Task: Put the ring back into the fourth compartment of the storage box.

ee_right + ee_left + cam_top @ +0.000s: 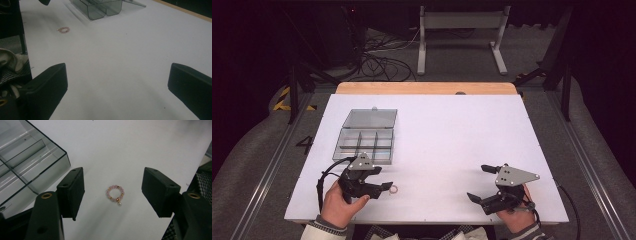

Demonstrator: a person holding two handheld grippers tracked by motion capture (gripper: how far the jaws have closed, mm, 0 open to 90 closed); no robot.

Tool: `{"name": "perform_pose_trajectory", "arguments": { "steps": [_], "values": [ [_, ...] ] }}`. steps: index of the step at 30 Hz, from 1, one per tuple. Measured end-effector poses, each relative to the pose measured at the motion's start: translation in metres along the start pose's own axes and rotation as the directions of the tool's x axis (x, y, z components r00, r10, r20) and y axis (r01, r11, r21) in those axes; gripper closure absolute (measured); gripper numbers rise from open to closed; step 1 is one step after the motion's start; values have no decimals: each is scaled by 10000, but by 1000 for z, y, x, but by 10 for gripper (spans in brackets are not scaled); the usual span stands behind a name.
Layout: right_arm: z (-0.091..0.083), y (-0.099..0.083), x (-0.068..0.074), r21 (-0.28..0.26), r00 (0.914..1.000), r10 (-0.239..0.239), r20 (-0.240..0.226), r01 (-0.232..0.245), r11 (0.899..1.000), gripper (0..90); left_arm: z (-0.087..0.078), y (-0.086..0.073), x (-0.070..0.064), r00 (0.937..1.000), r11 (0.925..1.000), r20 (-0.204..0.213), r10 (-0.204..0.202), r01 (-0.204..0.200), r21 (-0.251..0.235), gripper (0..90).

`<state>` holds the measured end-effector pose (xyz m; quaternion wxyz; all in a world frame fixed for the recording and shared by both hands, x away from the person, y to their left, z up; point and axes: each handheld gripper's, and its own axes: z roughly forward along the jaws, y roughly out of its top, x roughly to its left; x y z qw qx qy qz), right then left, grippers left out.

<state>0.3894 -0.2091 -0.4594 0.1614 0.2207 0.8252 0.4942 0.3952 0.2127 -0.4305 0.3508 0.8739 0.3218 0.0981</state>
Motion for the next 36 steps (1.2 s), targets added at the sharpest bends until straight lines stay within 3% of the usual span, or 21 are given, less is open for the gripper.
{"name": "perform_pose_trajectory", "arguments": {
  "steps": [6,12,18,30,36],
  "values": [
    [1,0,0,29,10000,-40,-24,40,10000,30,6,1,-1,9999,9992,117,54,-58,399,405],
    [2,0,1,72,10000,-51,-77,51,10000,30,16,2,-1,9985,9932,4,553,-550,1021,469],
    [4,0,2,149,9999,-123,-105,125,9998,32,20,2,-1,9983,9899,75,571,-576,1294,557],
    [3,0,2,155,9999,-114,-114,116,9998,34,37,4,2,9984,9783,222,511,-545,1997,648],
    [3,0,2,160,9999,-122,-119,124,9998,35,42,5,3,9986,9759,269,452,-499,2124,676]
  ]
}}
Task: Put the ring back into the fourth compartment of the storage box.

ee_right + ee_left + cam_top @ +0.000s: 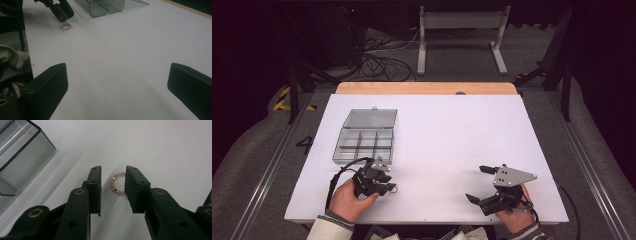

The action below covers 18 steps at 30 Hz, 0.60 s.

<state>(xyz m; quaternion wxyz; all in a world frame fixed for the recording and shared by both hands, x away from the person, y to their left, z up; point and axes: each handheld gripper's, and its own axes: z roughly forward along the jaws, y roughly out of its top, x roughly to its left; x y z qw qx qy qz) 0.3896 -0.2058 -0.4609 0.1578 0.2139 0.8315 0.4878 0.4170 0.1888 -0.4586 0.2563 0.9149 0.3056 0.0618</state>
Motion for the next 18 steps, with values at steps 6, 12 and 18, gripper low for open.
{"name": "perform_pose_trajectory", "arguments": {
  "steps": [6,12,18],
  "values": [
    [0,0,0,13,10000,-3,-6,3,10000,35,5,2,0,9999,9996,-78,64,-62,271,729],
    [0,0,0,39,10000,-16,-8,16,10000,36,8,4,-2,9999,9992,-111,73,-69,403,774],
    [0,0,0,46,10000,4,-51,-4,10000,39,10,5,-2,9998,9983,-199,25,-13,585,808]
  ]
}}
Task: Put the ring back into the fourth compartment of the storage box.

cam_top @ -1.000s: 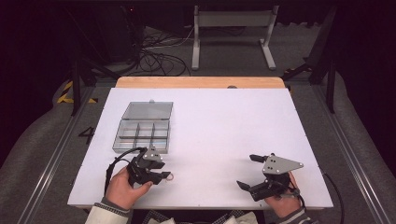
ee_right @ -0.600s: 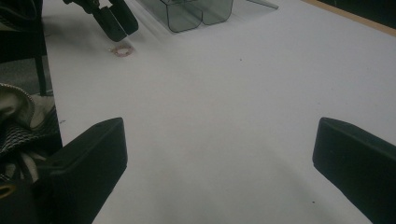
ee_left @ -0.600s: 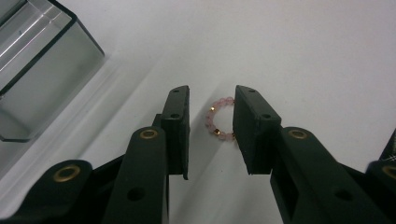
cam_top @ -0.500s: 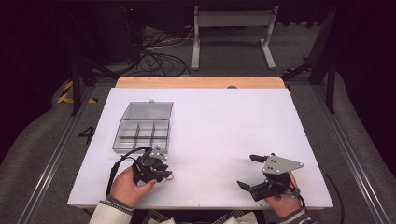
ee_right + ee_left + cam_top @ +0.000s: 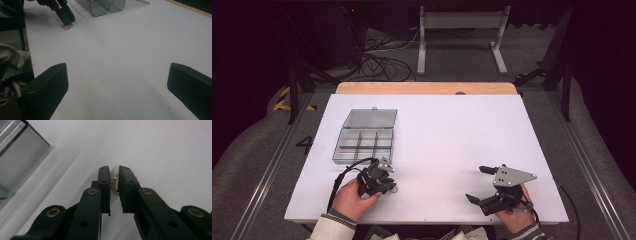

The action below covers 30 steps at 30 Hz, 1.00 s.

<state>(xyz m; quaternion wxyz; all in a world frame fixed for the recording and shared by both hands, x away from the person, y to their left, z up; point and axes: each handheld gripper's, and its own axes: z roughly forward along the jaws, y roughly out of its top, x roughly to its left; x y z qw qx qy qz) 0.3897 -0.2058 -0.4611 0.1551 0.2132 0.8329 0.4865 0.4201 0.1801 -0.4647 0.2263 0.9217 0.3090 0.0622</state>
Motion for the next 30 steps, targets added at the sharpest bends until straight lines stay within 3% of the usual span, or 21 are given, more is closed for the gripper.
{"name": "perform_pose_trajectory", "arguments": {
  "steps": [22,30],
  "values": [
    [0,0,0,47,10000,-33,24,33,10000,40,2,2,-3,9997,9999,-255,56,-53,140,864],
    [0,0,0,30,10000,-32,27,32,10000,40,-2,2,-5,9993,9999,-369,49,-55,-163,864]
  ]
}}
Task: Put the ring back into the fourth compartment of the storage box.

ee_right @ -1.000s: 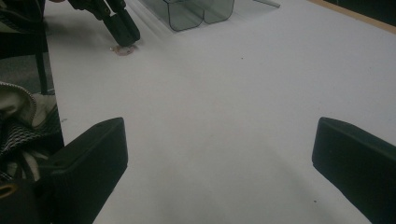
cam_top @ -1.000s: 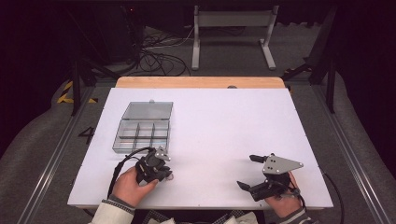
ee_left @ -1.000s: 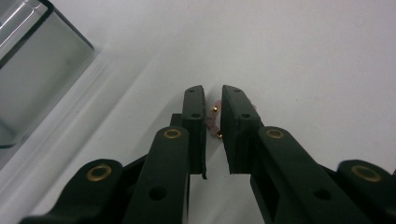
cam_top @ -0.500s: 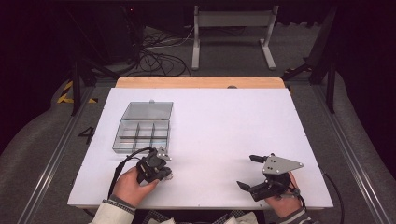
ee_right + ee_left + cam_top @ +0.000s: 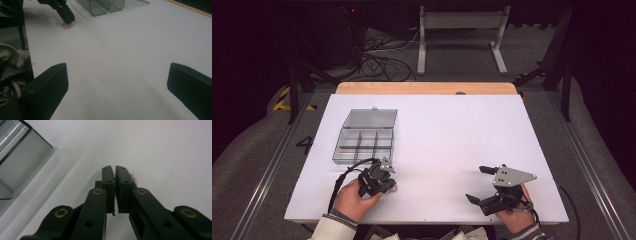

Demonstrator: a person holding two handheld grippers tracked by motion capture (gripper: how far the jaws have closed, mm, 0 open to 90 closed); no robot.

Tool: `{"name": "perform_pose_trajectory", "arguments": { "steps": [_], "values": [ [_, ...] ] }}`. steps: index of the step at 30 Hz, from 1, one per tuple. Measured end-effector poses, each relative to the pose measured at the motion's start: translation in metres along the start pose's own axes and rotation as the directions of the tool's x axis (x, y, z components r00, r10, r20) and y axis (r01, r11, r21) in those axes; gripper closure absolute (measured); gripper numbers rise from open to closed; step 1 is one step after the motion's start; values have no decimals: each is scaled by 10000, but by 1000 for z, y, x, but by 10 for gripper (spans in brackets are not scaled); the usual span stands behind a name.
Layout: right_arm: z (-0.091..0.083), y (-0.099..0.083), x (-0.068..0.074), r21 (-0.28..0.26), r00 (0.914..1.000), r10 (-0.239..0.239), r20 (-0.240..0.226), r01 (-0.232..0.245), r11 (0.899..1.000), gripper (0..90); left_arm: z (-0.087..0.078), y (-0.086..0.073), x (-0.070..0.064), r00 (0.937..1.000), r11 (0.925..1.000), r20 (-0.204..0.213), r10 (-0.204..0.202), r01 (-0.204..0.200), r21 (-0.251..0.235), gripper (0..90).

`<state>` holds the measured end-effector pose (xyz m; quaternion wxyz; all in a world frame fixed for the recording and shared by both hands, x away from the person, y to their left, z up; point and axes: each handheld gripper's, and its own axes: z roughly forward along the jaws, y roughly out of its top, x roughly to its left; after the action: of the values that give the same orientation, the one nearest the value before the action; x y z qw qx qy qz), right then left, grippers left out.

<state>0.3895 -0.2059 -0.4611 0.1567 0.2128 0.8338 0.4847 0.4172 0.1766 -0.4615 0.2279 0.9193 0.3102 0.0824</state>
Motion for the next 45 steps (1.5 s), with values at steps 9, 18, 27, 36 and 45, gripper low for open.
{"name": "perform_pose_trajectory", "arguments": {
  "steps": [9,18,27,36,45],
  "values": [
    [0,0,0,9,10000,18,9,-18,10000,40,-18,-1,0,9994,9967,-345,-81,52,-814,864],
    [1,0,-1,36,10000,41,1,-41,10000,40,-33,-5,6,9961,9870,-797,-389,258,-1587,864],
    [1,0,-1,48,10000,49,7,-49,10000,40,-48,-8,14,9922,9774,-977,-772,560,-2040,864],
    [2,-1,-1,93,10000,41,-19,-41,9999,40,-62,-11,23,9848,9662,-1219,-1239,918,-2408,864],
    [2,-1,0,125,10000,40,-26,-40,9999,41,-72,-12,29,9771,9621,-1571,-1436,1007,-2536,864]
  ]
}}
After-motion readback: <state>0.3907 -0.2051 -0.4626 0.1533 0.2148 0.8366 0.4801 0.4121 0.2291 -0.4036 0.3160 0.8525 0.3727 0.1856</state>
